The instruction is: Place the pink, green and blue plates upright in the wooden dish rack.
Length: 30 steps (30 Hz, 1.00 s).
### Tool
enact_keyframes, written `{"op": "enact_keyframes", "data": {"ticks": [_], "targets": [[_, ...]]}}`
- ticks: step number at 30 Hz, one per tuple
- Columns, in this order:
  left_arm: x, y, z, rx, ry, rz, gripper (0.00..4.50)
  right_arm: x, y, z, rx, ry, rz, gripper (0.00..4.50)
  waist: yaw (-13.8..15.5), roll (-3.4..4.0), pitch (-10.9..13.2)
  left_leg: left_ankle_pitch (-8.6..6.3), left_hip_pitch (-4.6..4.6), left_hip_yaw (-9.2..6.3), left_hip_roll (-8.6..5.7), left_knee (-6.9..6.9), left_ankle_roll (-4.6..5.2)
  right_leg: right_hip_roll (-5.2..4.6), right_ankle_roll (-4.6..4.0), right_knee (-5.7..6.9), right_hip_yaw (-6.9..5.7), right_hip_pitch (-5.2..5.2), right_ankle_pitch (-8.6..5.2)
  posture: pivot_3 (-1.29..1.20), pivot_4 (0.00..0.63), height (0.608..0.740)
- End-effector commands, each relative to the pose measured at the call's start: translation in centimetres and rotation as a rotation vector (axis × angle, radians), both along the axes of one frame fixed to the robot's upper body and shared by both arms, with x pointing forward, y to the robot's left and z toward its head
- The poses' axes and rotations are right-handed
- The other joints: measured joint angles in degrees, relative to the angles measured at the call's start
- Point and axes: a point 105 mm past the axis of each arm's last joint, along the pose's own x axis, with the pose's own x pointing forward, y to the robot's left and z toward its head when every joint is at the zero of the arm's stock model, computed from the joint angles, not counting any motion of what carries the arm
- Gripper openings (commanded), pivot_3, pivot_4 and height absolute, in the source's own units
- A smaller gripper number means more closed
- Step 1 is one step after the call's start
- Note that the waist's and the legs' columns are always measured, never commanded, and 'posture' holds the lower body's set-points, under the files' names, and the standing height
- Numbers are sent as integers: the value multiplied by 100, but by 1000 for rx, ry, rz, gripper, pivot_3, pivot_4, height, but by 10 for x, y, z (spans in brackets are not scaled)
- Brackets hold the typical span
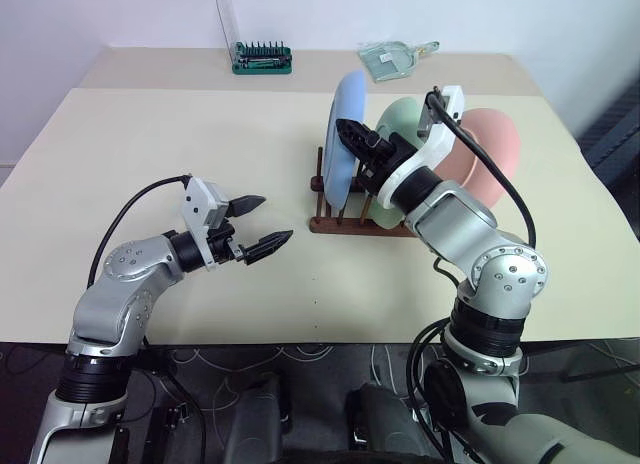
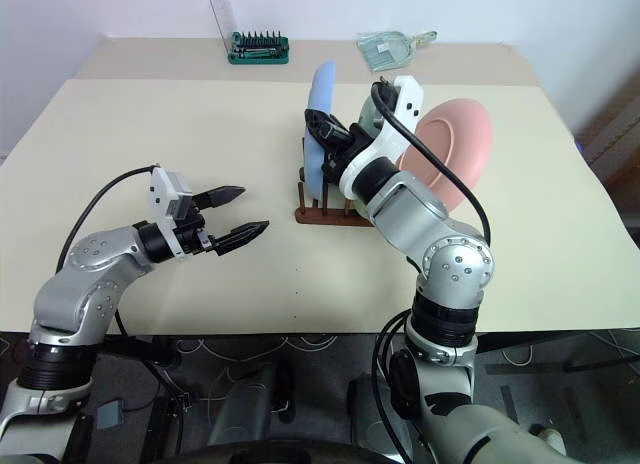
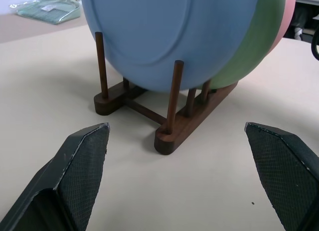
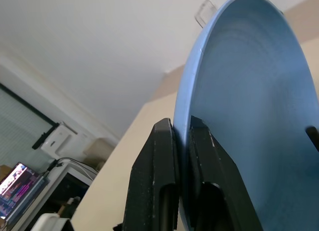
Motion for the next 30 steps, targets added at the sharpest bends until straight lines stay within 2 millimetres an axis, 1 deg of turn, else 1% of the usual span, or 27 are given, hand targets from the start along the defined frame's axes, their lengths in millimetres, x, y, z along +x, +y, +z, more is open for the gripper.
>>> {"op": "enact_keyframes", "data": {"ticks": [1,3,6,11,12,13,16,20,24,25,27,28,30], "targets": [[-3,-3,7,2,-39,-11,4471,-2,0,3,5,1,8,0,0,0,0,0,0,0,0,0,0,0,0,0,0,0,0,0,150,732],[-2,-3,7,2,-40,-11,4471,-1,0,2,5,8,8,0,0,1,0,0,-1,0,0,0,0,0,0,0,0,0,0,0,150,732],[-2,-3,7,0,-41,-10,4500,0,0,2,6,14,11,1045,0,0,0,0,-2,0,0,0,0,0,0,-1,0,-1,0,0,150,732],[-2,-3,7,-2,-42,-7,4500,0,0,2,-7,9,10,3627,0,1,0,0,-2,0,0,-1,0,0,0,-1,0,-2,0,0,150,732],[-2,-3,6,-3,-41,-7,4500,-1,0,3,-19,0,8,4091,0,0,0,-1,-2,0,0,-1,1,-1,0,-1,0,-2,0,0,150,732],[-2,-3,6,-3,-41,-7,4500,-1,0,6,-41,-19,6,4407,0,1,0,-1,-2,0,0,-1,1,-1,0,-1,0,-2,0,0,150,732],[-3,-4,5,-5,-39,-8,4500,-5,-1,17,-130,-111,5,4407,0,2,2,-1,-3,1,0,0,1,-1,0,-2,0,-3,0,0,150,732],[-2,-5,5,-8,-37,-12,4500,-10,-1,34,-191,-214,23,4407,-2,3,2,-1,-3,2,1,-3,1,-1,-2,-1,1,-7,-1,0,150,732],[-1,-7,4,-11,-35,-17,4500,-19,-5,58,-272,-365,31,4407,8,4,2,-1,-5,4,1,-2,2,-2,-2,-2,1,-8,-1,0,150,732],[-1,-7,4,-12,-36,-18,4500,-19,-11,64,-291,-399,13,4407,9,3,2,-1,-6,4,1,-2,3,-2,-2,-3,1,-9,-1,0,150,732],[0,-8,4,-12,-36,-19,4500,-18,-30,78,-327,-456,-47,4407,14,3,2,-3,-6,4,1,-2,5,-2,-2,-4,1,-8,-1,0,150,732],[0,-8,3,-13,-36,-20,4500,-17,-44,85,-359,-480,-89,4192,22,3,2,-3,-6,5,1,-1,6,-3,-2,-4,1,-8,-1,0,150,732],[0,-9,3,-13,-35,-23,4500,-17,-67,91,-412,-501,-150,3550,49,3,2,-6,-7,5,-1,1,10,-5,-2,-7,0,-5,-1,0,150,732]]}}
